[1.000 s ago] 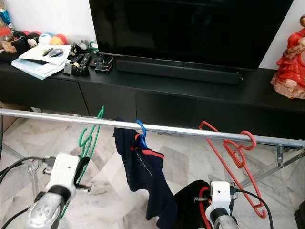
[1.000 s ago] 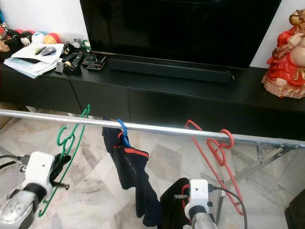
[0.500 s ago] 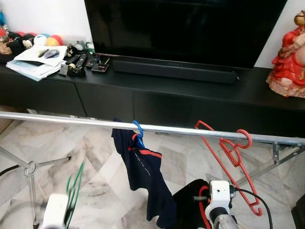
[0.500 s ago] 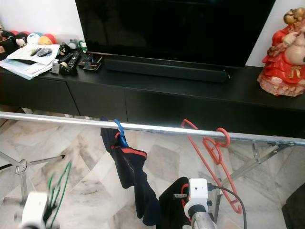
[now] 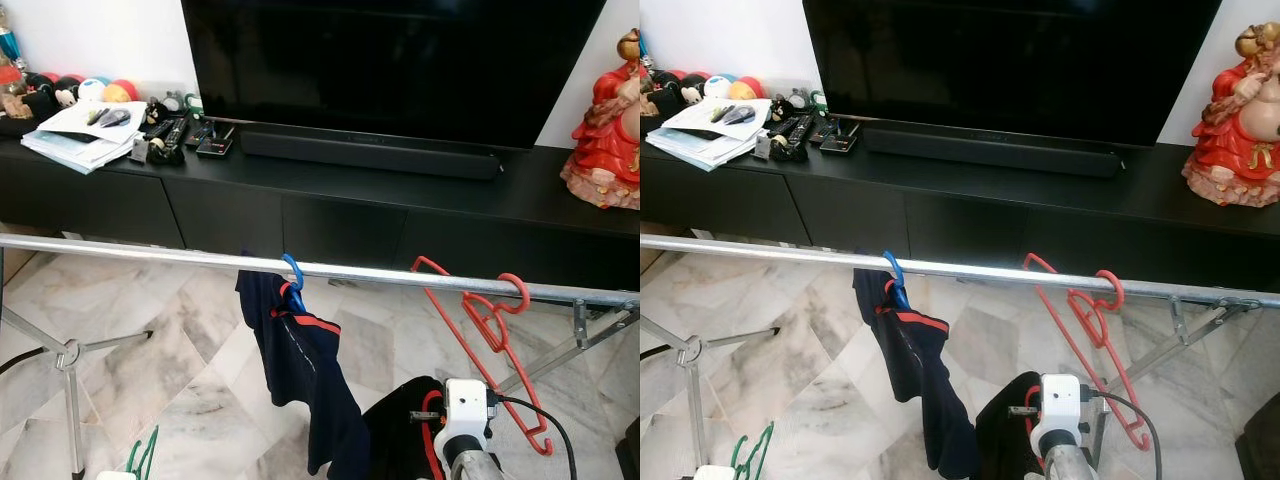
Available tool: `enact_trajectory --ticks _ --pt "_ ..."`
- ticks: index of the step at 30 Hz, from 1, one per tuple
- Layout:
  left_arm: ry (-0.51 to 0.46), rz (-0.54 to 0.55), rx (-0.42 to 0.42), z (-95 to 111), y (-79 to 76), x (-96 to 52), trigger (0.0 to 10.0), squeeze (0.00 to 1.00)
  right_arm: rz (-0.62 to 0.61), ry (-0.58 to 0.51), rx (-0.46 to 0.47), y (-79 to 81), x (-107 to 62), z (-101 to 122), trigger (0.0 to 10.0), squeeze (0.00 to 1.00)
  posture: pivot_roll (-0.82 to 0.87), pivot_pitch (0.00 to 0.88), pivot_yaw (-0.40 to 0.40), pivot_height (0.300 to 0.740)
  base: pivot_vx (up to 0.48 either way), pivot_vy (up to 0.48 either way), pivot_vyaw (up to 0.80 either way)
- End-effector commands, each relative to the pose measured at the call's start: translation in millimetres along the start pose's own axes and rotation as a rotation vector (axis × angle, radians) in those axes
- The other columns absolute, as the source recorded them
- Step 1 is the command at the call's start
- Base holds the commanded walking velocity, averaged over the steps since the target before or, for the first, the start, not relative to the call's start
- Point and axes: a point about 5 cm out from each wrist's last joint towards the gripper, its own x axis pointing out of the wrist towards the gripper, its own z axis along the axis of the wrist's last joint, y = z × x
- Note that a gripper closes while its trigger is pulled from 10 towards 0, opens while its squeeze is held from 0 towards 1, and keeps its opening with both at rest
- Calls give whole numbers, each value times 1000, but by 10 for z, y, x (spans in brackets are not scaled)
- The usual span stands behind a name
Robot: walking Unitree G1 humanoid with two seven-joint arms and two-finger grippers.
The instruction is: Hang hanger
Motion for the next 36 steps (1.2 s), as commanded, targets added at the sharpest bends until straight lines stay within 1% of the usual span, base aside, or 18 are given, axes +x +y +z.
enact_trajectory --ticks 1,2,6,10,21,34,36 --pt "28 -10 4 -102 -32 -15 10000 0 -33 -13 5 -61 -7 13 10000 0 5 72 -3 740 0 0 0" --pt "28 -10 4 -102 -32 -15 10000 0 -33 -13 5 -61 -7 13 10000 0 5 72 -3 740 0 0 0" --pt "27 -21 -5 -114 -111 -8 10000 0 -47 -11 2 -86 -3 21 10000 0 6 78 -10 740 -243 0 0" --pt "29 -24 -11 -129 -144 -6 10000 0 -55 -8 3 -96 -4 19 10000 0 7 87 -14 740 -262 0 0" --pt "47 -21 -16 -199 -169 -21 10000 0 -67 0 4 -106 -17 -2 10000 0 7 96 -16 740 -273 0 0" --pt "37 -10 -25 -191 -168 -18 10000 0 -69 4 2 -107 -19 -5 10000 0 8 109 -18 740 0 0 0" --pt "29 -13 -41 -182 -176 -15 10000 0 -70 6 2 -108 -19 -8 10000 0 8 109 -18 740 0 0 0"
